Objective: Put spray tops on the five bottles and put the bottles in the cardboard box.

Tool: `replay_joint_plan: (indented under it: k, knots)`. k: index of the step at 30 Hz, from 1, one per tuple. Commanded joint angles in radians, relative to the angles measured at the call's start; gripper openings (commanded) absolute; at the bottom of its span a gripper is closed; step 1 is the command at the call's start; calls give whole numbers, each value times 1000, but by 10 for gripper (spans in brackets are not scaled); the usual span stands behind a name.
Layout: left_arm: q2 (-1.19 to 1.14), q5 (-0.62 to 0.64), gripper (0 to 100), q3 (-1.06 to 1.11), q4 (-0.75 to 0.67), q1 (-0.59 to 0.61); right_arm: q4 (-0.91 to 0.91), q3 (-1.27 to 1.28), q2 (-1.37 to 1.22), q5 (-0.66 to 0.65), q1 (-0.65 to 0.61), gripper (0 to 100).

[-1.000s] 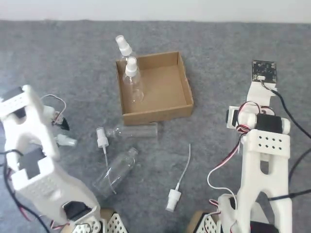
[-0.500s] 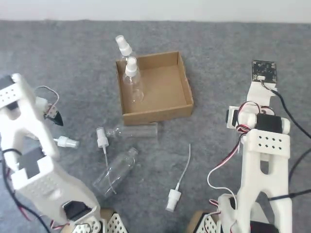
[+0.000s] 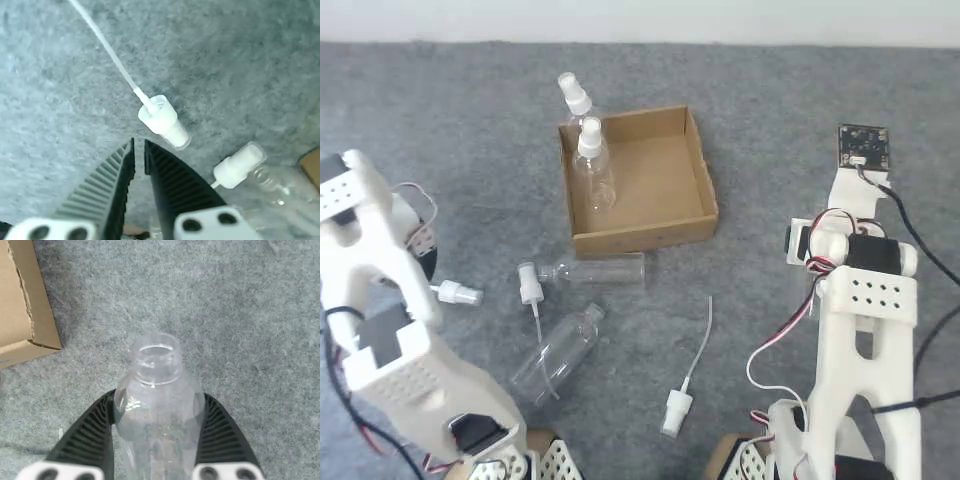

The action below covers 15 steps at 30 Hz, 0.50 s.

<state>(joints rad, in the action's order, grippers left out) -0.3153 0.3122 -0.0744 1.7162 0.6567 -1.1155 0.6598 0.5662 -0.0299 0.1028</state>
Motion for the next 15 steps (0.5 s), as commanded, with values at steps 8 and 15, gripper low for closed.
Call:
replay_joint_plan:
  k: [8, 15]
  knots:
    - [5, -551, 22, -67, 20, -5, 21, -12, 45, 2, 5, 42]
    - [9, -1039, 25, -101, 20, 2, 21, -12, 45, 2, 5, 42]
